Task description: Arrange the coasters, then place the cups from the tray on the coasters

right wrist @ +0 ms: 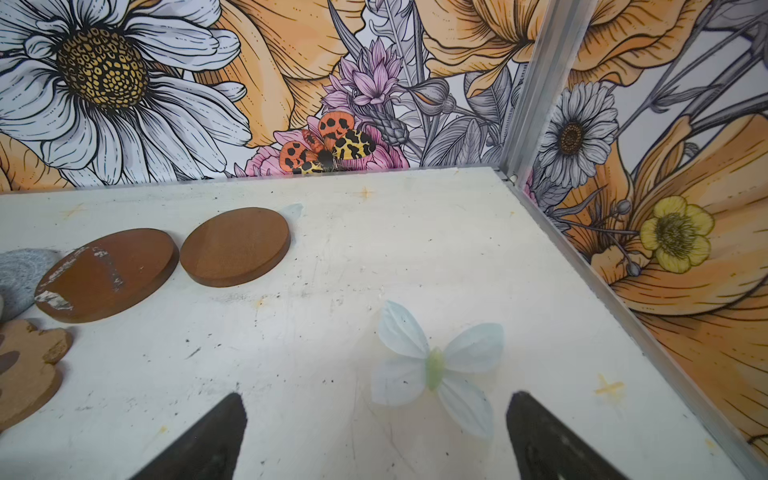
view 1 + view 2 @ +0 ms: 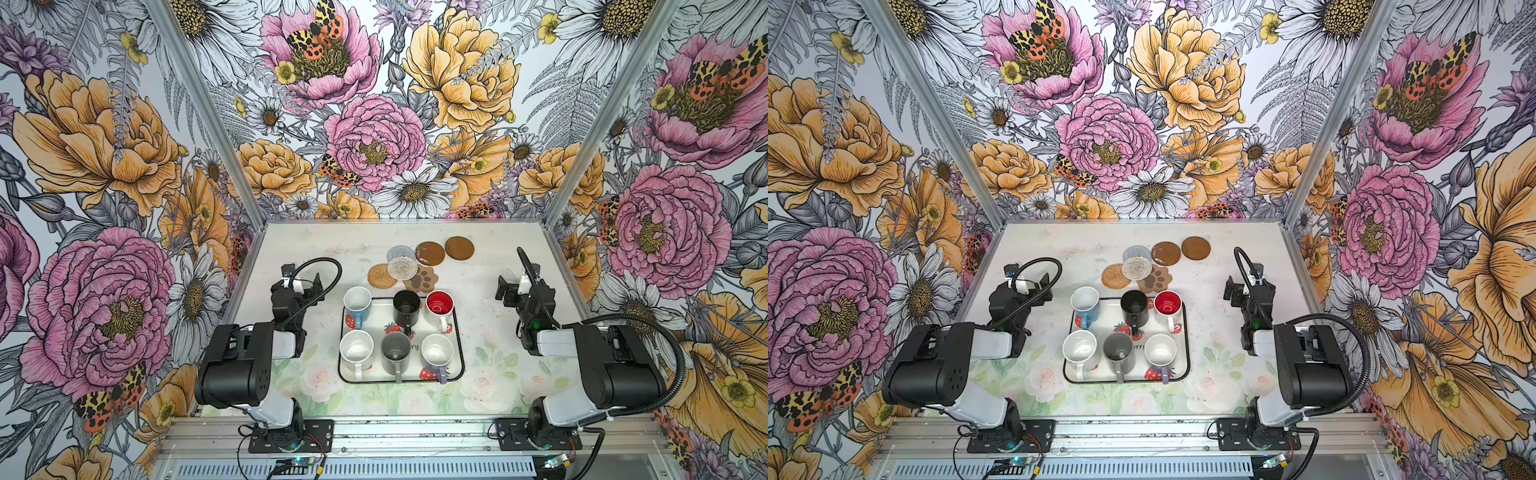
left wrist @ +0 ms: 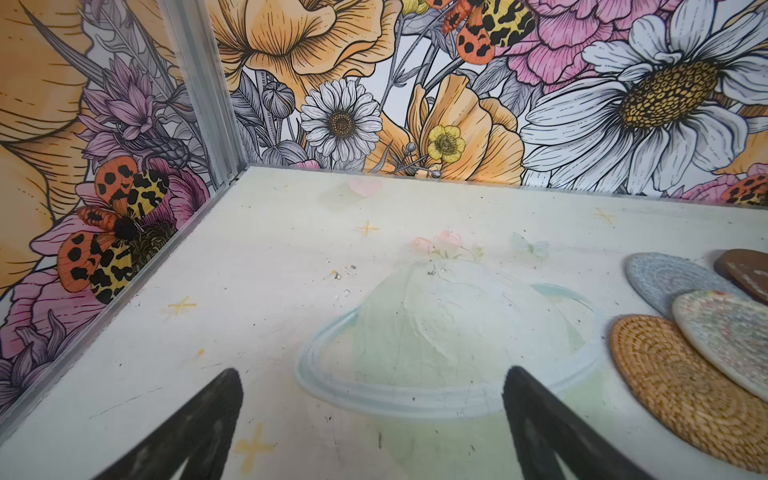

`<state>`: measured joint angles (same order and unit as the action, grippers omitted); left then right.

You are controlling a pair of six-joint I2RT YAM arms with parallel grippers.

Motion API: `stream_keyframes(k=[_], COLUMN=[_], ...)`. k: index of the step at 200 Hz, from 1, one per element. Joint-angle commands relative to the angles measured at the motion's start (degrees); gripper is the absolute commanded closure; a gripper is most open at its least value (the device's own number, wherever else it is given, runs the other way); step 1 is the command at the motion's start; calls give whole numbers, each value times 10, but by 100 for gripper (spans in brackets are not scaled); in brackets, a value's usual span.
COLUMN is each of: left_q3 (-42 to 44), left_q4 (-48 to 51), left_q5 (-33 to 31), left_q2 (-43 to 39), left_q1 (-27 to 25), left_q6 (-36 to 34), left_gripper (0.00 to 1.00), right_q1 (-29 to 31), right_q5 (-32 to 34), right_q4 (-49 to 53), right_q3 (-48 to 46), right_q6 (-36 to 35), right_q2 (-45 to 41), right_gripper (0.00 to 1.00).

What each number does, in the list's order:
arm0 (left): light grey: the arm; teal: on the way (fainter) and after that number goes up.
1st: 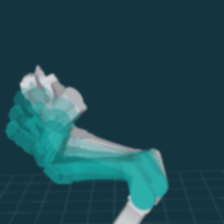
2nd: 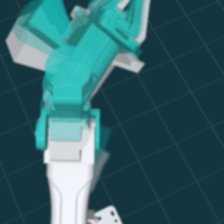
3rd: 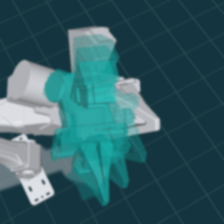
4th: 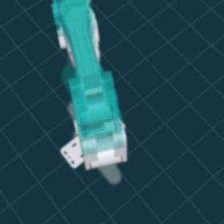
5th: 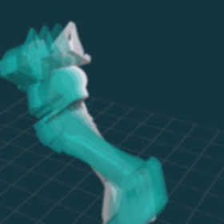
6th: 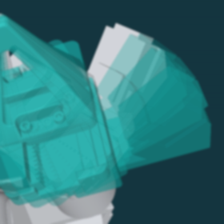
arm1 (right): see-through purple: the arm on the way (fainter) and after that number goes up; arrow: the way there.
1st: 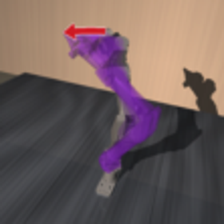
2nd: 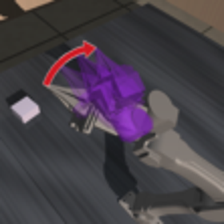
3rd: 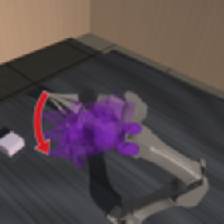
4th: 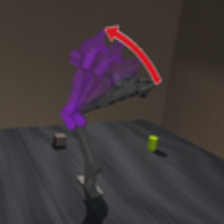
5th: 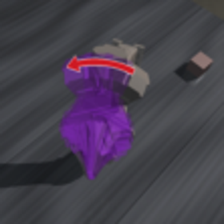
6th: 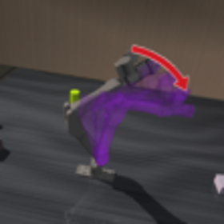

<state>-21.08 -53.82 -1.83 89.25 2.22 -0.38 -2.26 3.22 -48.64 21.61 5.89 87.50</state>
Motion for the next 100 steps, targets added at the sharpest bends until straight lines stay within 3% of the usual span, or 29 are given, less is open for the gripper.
stream_keyframes(k=[1, 100], left_q3=[-6, -6], left_q4=[-3, -3], left_q5=[14, 11], left_q2=[-2, -3], left_q1=[-2, -4], left_q6=[4, 3], left_gripper=[1, 1], right_q1=[3, 3], right_q5=[8, 8], right_q4=[-8, -8], right_q3=[9, 10], right_q6=[-7, -8], right_q2=[6, 5], right_gripper=[0, 0])
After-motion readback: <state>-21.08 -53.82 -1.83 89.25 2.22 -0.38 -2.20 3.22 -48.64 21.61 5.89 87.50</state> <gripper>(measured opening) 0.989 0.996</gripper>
